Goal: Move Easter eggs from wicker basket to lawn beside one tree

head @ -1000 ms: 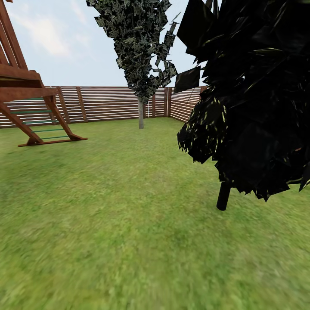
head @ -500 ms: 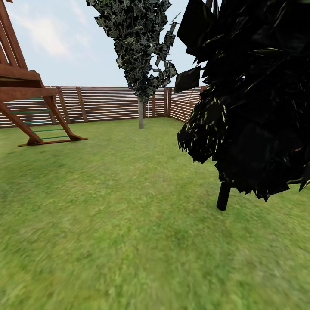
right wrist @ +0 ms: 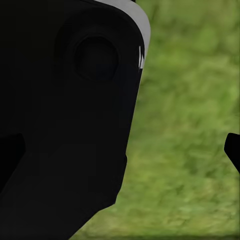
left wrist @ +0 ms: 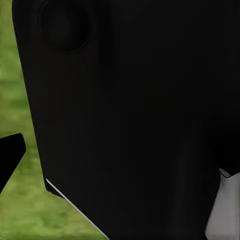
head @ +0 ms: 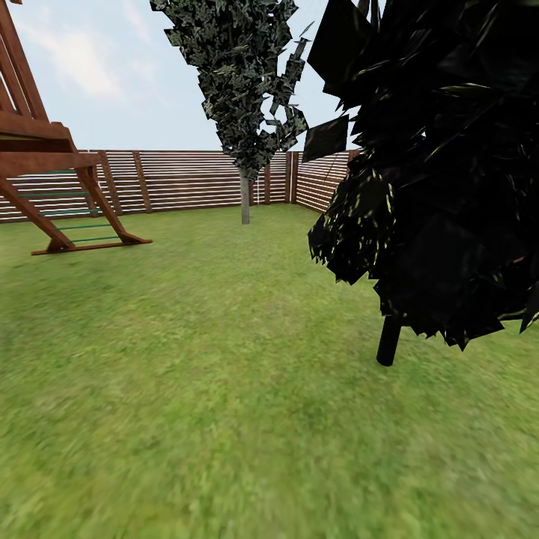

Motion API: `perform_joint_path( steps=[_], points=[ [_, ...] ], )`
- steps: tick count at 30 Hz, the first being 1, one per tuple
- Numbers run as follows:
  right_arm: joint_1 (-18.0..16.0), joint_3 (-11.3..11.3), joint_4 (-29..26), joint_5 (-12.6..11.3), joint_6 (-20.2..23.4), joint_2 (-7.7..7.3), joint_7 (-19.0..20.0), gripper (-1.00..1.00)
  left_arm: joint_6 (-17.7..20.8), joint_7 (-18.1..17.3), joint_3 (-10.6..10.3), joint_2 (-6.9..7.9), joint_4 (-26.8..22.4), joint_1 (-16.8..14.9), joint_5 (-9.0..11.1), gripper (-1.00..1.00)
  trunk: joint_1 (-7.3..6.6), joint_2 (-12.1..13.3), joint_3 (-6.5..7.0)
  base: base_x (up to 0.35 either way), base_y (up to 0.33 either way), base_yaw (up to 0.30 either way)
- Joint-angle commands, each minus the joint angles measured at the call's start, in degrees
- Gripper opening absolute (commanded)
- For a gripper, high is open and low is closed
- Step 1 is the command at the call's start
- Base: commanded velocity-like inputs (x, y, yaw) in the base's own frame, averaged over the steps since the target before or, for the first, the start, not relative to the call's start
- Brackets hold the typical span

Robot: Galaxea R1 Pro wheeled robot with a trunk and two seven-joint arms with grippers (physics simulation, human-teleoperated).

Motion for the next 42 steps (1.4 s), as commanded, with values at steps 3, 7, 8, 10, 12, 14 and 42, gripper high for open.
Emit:
perform_joint_path(
  steps=[3, 7, 8, 10, 12, 14, 42],
  points=[
    [-0.08, 0.33, 0.13, 0.07, -0.05, 0.01, 0.02, 1.00, -0.03, -0.11, -0.04, -0.02, -0.15, 0.05, -0.01, 1.00, 0.00, -0.02, -0.04, 0.000, 0.000, 0.000],
    [-0.08, 0.34, 0.13, 0.07, -0.05, 0.01, 0.01, 1.00, -0.02, -0.11, -0.04, -0.03, -0.15, 0.05, -0.01, 1.00, 0.00, -0.02, -0.04, 0.000, 0.000, 0.000],
    [-0.08, 0.34, 0.13, 0.07, -0.05, 0.01, 0.01, 1.00, -0.01, -0.11, -0.04, -0.02, -0.16, 0.05, 0.00, 1.00, 0.00, -0.02, -0.04, 0.000, 0.000, 0.000],
    [-0.08, 0.34, 0.13, 0.07, -0.05, 0.01, 0.01, 1.00, 0.01, -0.11, -0.04, -0.02, -0.15, 0.05, -0.02, 1.00, 0.00, -0.02, -0.04, 0.000, 0.000, 0.000],
    [-0.08, 0.34, 0.13, 0.07, -0.05, 0.01, 0.05, 1.00, -0.01, -0.11, -0.04, 0.00, -0.16, 0.05, 0.00, 1.00, 0.00, -0.02, -0.04, 0.000, 0.000, 0.000],
    [-0.08, 0.34, 0.13, 0.07, -0.05, 0.01, 0.04, 1.00, 0.00, -0.11, -0.04, 0.01, -0.16, 0.05, -0.01, 1.00, 0.00, -0.02, -0.04, 0.000, 0.000, 0.000],
    [-0.08, 0.34, 0.13, 0.07, -0.05, 0.01, 0.03, 1.00, -0.01, -0.11, -0.04, -0.02, -0.15, 0.05, 0.00, 1.00, 0.00, -0.02, -0.04, 0.000, 0.000, 0.000]
  ],
)
